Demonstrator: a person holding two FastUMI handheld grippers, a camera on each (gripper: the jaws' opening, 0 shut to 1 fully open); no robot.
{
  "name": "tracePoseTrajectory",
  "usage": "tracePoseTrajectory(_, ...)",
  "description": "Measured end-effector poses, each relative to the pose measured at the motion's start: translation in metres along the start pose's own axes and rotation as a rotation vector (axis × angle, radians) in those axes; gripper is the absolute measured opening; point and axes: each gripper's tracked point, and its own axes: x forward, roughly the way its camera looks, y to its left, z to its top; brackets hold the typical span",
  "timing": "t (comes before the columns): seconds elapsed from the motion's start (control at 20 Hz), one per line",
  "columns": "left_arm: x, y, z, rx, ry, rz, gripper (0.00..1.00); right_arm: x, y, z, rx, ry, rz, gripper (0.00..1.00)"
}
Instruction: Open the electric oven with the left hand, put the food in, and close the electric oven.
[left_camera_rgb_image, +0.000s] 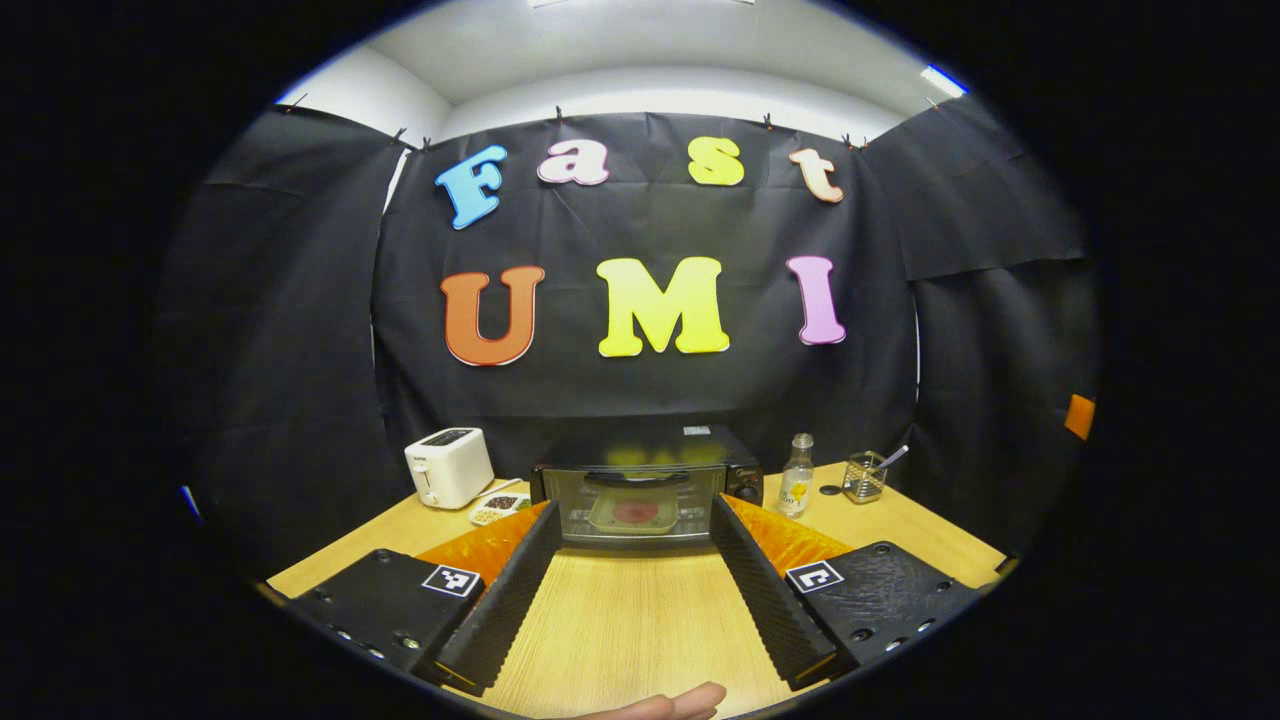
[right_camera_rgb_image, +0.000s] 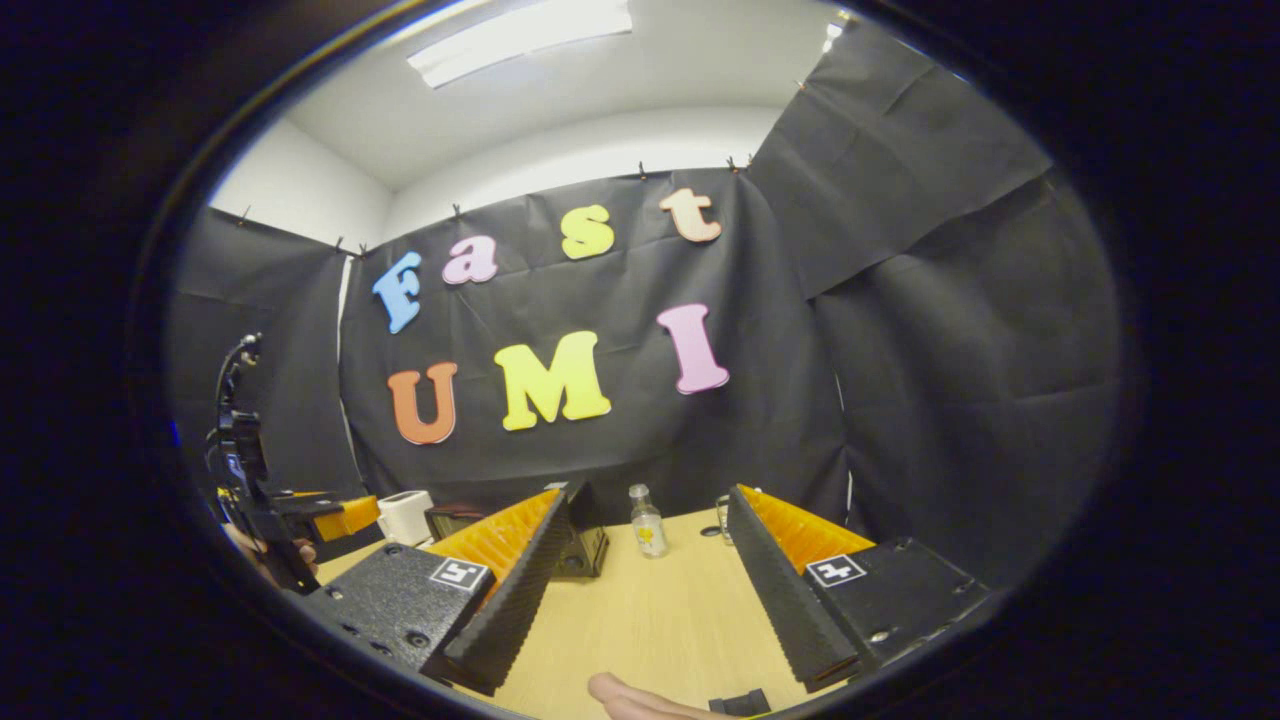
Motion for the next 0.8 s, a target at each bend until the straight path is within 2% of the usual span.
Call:
tracePoseTrajectory(0.05, -0.013, -0.004, 0.01, -0.017, -0.026, -0.001, 0.95, -0.001, -0.002, 0.006, -0.016, -0.01, 0.001, 1.0)
tracePoseTrajectory(0.1, -0.026, -0.008, 0.018, -0.025, -0.048, -0.007, 0.95, -0.003, -0.003, 0.013, -0.031, -0.025, -0.002, 1.0)
tracePoseTrajectory(0.15, -0.039, -0.012, 0.025, -0.019, -0.068, -0.018, 0.95, -0.005, -0.004, 0.019, -0.051, -0.036, -0.01, 0.96)
tracePoseTrajectory(0.3, -0.067, -0.013, 0.035, 0.047, -0.092, -0.015, 0.95, -0.013, -0.013, 0.033, -0.098, -0.06, -0.051, 0.96)
tracePoseTrajectory(0.8, -0.085, -0.012, 0.037, 0.032, -0.11, -0.008, 0.95, -0.025, -0.012, 0.043, -0.161, -0.039, -0.059, 0.96)
